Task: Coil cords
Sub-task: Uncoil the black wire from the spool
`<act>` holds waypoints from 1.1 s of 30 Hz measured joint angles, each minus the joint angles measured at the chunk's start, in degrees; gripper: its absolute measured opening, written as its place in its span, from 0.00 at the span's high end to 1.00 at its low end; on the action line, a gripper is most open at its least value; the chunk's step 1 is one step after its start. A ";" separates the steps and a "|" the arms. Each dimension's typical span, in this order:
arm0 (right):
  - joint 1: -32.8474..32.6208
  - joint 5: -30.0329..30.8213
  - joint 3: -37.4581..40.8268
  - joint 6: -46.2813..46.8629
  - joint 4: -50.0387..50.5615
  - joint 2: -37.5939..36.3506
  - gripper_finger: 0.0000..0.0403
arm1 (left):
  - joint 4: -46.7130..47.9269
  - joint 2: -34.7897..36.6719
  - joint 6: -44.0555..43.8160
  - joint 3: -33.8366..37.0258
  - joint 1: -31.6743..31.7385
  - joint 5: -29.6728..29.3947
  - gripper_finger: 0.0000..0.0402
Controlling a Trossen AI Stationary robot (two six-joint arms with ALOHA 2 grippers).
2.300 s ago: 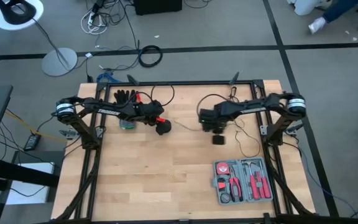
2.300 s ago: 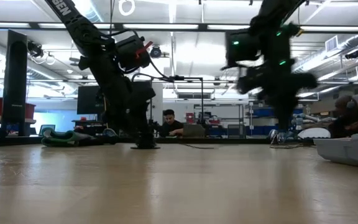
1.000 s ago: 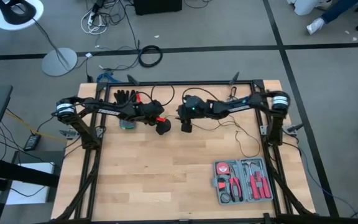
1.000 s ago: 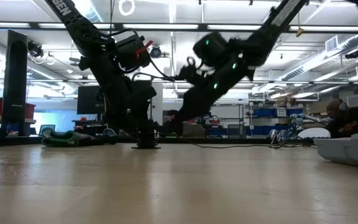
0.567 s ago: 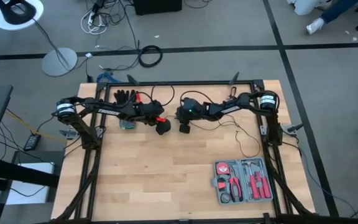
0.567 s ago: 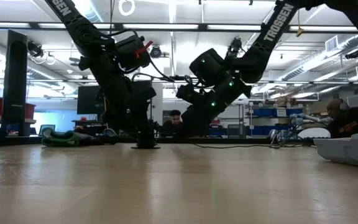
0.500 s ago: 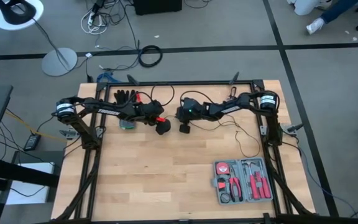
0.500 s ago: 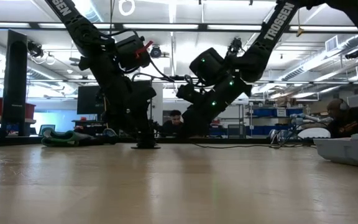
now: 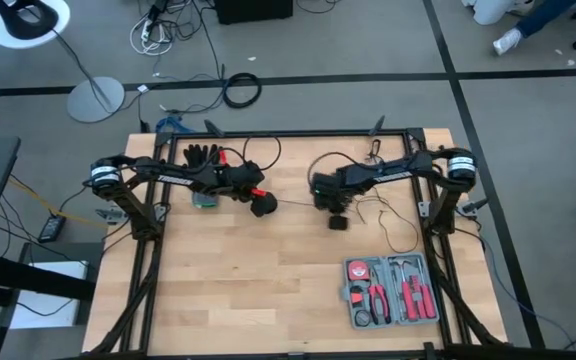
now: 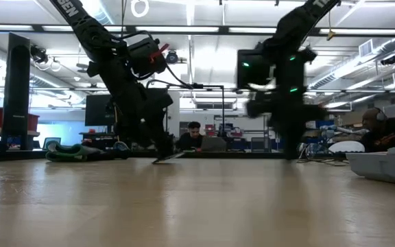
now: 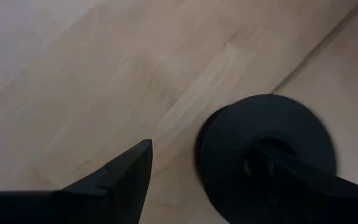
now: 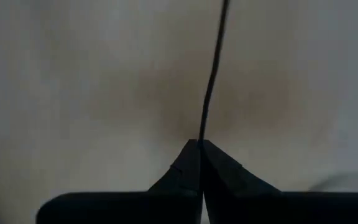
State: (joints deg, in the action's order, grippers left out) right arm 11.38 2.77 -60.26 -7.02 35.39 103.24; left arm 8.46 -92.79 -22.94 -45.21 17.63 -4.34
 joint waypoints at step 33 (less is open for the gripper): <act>-6.42 13.94 5.07 14.56 16.82 -25.16 0.78 | 6.99 0.15 3.25 -5.51 0.00 0.45 0.34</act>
State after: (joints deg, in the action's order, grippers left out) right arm 4.96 16.71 -55.19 7.55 52.21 78.08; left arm 15.45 -92.64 -19.69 -50.72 17.63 -3.89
